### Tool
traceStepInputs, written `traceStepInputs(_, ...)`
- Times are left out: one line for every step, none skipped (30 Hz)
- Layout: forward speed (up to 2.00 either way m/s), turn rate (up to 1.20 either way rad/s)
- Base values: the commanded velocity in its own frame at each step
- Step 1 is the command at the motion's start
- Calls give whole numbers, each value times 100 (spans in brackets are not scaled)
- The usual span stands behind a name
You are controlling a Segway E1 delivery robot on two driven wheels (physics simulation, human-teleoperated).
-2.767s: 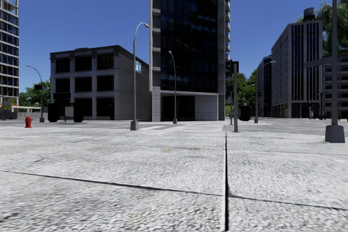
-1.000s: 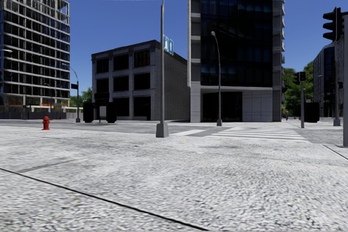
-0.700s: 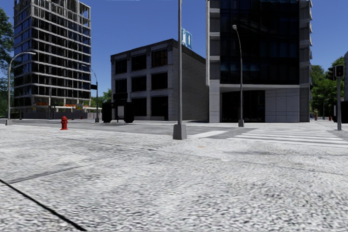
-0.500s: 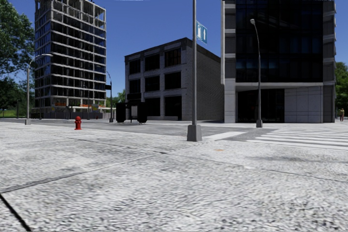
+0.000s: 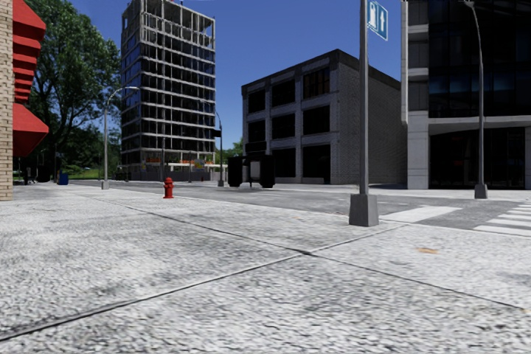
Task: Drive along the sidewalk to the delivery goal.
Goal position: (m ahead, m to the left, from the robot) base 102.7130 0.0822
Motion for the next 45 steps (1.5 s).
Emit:
traceStepInputs(200, 47)
traceStepInputs(200, 47)
traceStepInputs(200, 47)
traceStepInputs(200, 47)
traceStepInputs(200, 47)
traceStepInputs(200, 47)
traceStepInputs(200, 47)
traceStepInputs(200, 47)
traceStepInputs(200, 47)
traceStepInputs(200, 47)
traceStepInputs(200, 47)
traceStepInputs(200, 47)
traceStepInputs(200, 47)
traceStepInputs(200, 47)
traceStepInputs(200, 47)
traceStepInputs(200, 47)
traceStepInputs(200, 47)
traceStepInputs(200, 47)
traceStepInputs(200, 47)
traceStepInputs(200, 47)
traceStepInputs(200, 47)
traceStepInputs(200, 47)
traceStepInputs(200, 47)
traceStepInputs(200, 47)
traceStepInputs(200, 47)
traceStepInputs(200, 47)
traceStepInputs(200, 47)
traceStepInputs(200, 47)
traceStepInputs(200, 47)
traceStepInputs(200, 47)
traceStepInputs(200, 47)
traceStepInputs(200, 47)
traceStepInputs(200, 47)
traceStepInputs(200, 47)
traceStepInputs(200, 47)
traceStepInputs(200, 47)
traceStepInputs(200, 47)
traceStepInputs(200, 47)
traceStepInputs(200, 47)
traceStepInputs(200, 47)
traceStepInputs(200, 47)
traceStepInputs(200, 45)
traceStepInputs(200, 41)
traceStepInputs(200, 40)
traceStepInputs(200, 40)
